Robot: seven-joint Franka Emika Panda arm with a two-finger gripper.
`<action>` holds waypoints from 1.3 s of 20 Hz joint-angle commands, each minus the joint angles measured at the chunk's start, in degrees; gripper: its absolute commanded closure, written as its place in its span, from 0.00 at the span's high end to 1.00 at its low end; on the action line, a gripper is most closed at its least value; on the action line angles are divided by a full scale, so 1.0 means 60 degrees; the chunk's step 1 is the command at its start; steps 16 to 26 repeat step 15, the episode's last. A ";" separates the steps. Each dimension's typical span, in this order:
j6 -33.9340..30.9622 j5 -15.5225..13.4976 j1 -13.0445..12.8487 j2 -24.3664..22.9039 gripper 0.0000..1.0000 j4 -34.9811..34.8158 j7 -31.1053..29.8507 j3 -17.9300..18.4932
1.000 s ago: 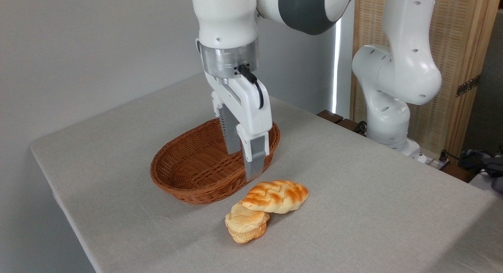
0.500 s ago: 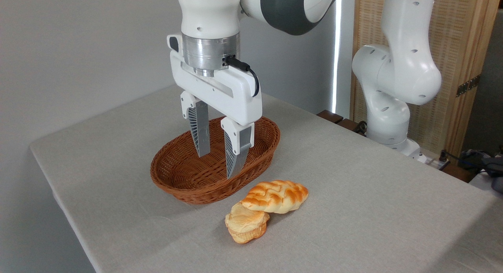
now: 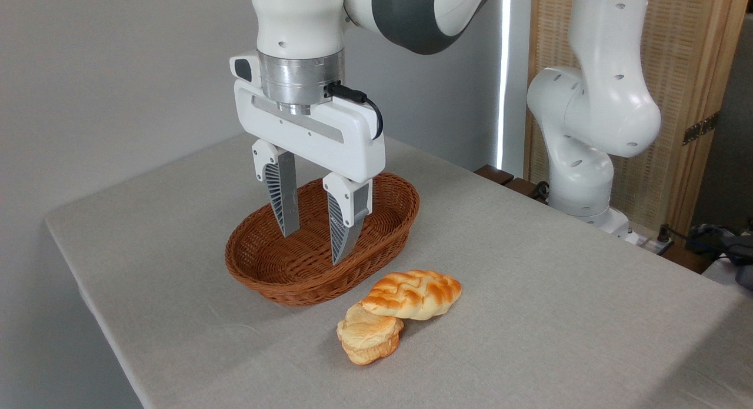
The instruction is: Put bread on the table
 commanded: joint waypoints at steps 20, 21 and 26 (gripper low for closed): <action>0.0056 -0.0120 0.1950 0.0067 1.00 0.0134 0.0401 -0.1886; 0.0056 -0.0120 0.1950 0.0067 1.00 0.0134 0.0401 -0.1886; 0.0056 -0.0120 0.1950 0.0067 1.00 0.0134 0.0401 -0.1886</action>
